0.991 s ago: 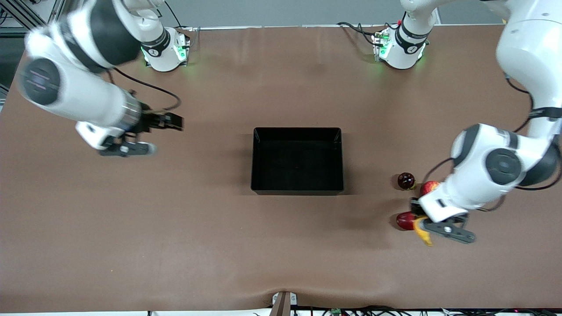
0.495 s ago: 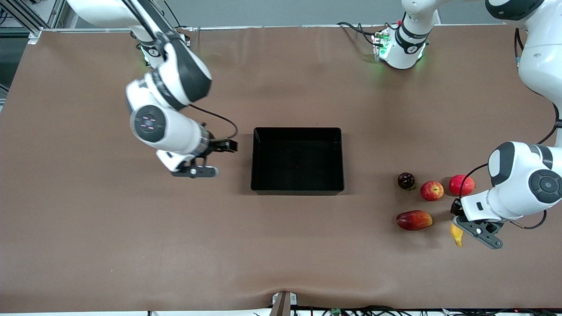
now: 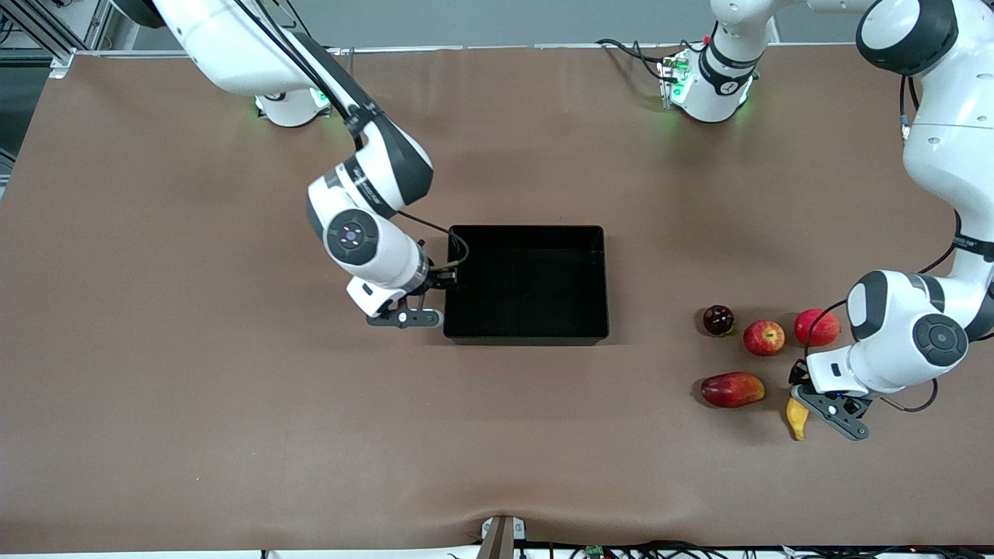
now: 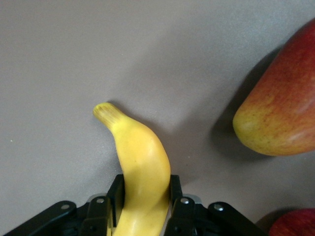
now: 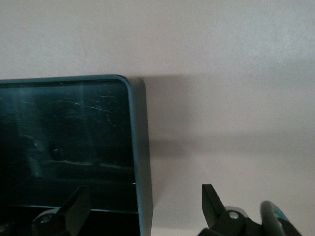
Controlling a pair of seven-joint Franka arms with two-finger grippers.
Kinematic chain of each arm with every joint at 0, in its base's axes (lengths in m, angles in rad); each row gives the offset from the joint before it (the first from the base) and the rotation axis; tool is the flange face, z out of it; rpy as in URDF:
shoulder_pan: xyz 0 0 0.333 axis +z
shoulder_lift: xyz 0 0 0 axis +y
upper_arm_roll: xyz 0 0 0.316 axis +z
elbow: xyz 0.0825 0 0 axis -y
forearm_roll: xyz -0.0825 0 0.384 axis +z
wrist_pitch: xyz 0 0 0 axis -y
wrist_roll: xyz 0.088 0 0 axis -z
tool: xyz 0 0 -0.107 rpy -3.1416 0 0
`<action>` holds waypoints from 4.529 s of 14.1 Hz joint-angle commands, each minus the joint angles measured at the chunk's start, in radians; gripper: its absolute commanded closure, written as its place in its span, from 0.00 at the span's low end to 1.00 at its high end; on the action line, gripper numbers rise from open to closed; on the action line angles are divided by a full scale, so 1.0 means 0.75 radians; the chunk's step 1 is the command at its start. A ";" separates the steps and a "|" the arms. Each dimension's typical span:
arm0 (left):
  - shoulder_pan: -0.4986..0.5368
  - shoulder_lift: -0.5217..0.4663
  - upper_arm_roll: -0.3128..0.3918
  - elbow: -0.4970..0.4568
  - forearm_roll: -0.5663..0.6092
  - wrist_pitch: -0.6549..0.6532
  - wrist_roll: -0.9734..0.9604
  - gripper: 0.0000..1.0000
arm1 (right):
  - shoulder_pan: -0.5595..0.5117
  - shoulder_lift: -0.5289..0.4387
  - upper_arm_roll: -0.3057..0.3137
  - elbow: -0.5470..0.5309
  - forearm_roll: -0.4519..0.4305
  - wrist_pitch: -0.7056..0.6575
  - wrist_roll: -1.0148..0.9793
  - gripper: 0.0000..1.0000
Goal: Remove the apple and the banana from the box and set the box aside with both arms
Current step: 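Place the banana with the left gripper while the right gripper grips the box, then drag the black box across the table with the right gripper, then open the right gripper off the box rim and raise it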
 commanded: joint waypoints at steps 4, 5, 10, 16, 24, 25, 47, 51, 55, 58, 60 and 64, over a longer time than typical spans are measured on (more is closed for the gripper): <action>0.017 -0.021 -0.010 -0.066 -0.148 0.011 -0.019 1.00 | 0.061 0.075 -0.003 -0.005 -0.084 0.067 0.129 0.48; 0.023 -0.025 -0.018 -0.078 -0.148 0.009 -0.017 1.00 | 0.061 0.075 -0.003 -0.025 -0.112 0.071 0.127 0.70; 0.027 -0.070 -0.055 -0.077 -0.148 -0.001 -0.015 0.00 | 0.063 0.083 -0.003 -0.042 -0.119 0.123 0.133 1.00; 0.025 -0.205 -0.135 -0.040 -0.148 -0.189 -0.185 0.00 | 0.020 0.032 0.002 -0.029 -0.101 0.082 0.133 1.00; 0.025 -0.385 -0.174 -0.042 -0.209 -0.389 -0.314 0.00 | -0.257 -0.370 -0.007 -0.266 0.063 -0.149 -0.106 1.00; 0.025 -0.397 -0.174 -0.042 -0.232 -0.404 -0.314 0.00 | -0.306 -0.428 -0.021 -0.327 0.063 -0.155 -0.173 1.00; 0.015 -0.741 -0.288 -0.030 -0.437 -0.762 -0.845 0.00 | -0.550 -0.191 -0.749 -0.528 0.231 0.194 -1.501 1.00; 0.015 -0.773 -0.290 -0.027 -0.437 -0.792 -0.868 0.00 | -0.554 -0.193 -0.753 -0.463 0.231 0.084 -1.497 0.00; 0.015 -0.812 -0.288 -0.021 -0.431 -0.852 -0.923 0.00 | -0.536 -0.207 -0.751 -0.263 0.225 -0.373 -1.501 0.00; 0.015 -0.849 -0.290 -0.011 -0.424 -0.903 -0.990 0.00 | -0.526 -0.238 -0.739 -0.045 0.227 -0.674 -1.501 0.00; 0.015 -0.878 -0.290 -0.011 -0.422 -0.911 -1.017 0.00 | -0.503 -0.244 -0.735 0.156 0.223 -0.866 -1.505 0.00; 0.017 -0.908 -0.288 -0.011 -0.420 -0.919 -0.999 0.00 | -0.483 -0.248 -0.684 0.457 0.219 -1.116 -1.614 0.00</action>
